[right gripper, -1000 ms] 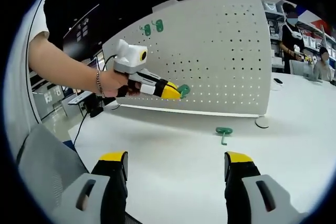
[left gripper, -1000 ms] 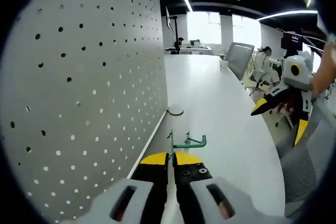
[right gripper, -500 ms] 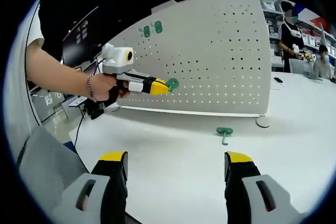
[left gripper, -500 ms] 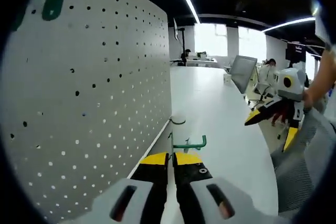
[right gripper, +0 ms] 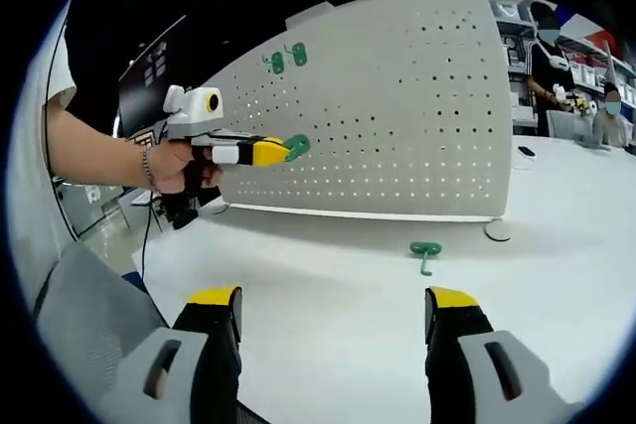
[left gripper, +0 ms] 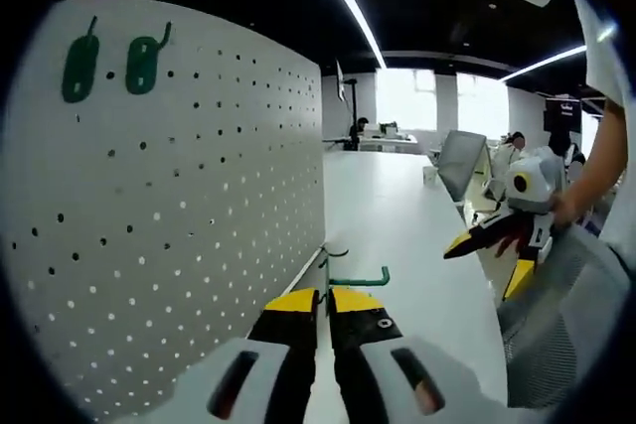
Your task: Insert the hook assembly into the mounting plate slot until the hook locks in place.
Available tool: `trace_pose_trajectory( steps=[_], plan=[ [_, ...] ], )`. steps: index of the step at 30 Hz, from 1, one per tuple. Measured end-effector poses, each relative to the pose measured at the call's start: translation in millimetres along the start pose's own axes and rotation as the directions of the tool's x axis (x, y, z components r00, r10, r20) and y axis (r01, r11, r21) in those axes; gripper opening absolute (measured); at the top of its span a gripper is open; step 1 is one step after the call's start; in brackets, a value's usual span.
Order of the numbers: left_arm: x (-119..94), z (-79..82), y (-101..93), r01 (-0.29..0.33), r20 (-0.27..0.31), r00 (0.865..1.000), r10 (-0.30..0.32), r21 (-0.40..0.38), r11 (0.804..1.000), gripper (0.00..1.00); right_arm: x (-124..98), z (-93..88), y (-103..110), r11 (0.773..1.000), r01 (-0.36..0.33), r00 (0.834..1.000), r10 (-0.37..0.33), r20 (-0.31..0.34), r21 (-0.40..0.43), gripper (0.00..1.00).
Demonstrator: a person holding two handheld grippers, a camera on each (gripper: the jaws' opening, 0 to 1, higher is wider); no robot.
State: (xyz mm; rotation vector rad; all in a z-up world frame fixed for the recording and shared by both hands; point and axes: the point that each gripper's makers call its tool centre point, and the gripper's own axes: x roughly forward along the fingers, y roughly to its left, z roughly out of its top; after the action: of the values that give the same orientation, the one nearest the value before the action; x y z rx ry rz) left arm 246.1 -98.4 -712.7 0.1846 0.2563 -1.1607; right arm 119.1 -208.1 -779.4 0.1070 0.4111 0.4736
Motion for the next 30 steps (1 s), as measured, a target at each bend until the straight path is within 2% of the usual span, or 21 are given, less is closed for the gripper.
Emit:
trace_pose_trajectory(
  steps=[15,25,30],
  plan=[
    [-31,28.6,-8.5,-0.076,0.104,0.992,0.077,-0.016,0.997,0.04,2,0.7,2,1.000,-0.008,1.000,0.008,0.001,0.001,0.73],
    [-53,53.7,-17.2,-0.100,0.171,0.980,0.098,0.003,0.995,0.04,1,1.3,3,1.000,-0.010,1.000,0.010,-0.001,-0.003,0.73],
    [-61,59.8,-25.0,-0.107,0.189,0.977,0.103,0.012,0.994,0.04,1,1.7,2,1.000,-0.006,1.000,0.006,0.004,0.003,0.73]
  ],
)
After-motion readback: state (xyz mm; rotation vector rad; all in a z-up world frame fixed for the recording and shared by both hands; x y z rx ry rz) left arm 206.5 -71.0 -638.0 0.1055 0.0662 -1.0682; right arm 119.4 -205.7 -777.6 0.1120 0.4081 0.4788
